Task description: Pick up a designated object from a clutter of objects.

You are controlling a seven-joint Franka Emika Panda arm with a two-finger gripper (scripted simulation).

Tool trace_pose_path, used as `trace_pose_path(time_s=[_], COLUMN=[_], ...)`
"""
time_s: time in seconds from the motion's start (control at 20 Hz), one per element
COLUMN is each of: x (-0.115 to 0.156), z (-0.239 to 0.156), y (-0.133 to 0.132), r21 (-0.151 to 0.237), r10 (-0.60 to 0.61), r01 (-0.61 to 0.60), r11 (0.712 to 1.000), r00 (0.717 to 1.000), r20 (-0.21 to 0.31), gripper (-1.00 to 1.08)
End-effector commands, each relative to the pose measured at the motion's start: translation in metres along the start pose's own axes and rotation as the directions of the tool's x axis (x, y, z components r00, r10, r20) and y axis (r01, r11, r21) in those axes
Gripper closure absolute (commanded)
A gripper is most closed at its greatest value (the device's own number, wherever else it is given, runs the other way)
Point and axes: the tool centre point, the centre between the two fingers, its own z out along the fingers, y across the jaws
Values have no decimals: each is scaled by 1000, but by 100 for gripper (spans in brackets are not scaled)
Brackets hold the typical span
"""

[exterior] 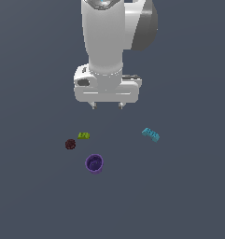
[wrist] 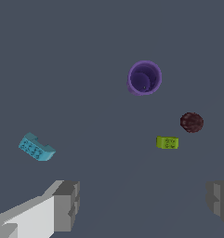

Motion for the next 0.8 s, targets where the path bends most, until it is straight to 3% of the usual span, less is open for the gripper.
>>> trace_pose_path(time_s=[0.0, 0.75], x=[0, -2], z=[0, -3], y=[0, 3], r21=[0, 12], r10=[0, -19], r01=[0, 19], r11=[1000, 1000], r00=[1000, 1000], r20=[0, 9], gripper=[-92, -92])
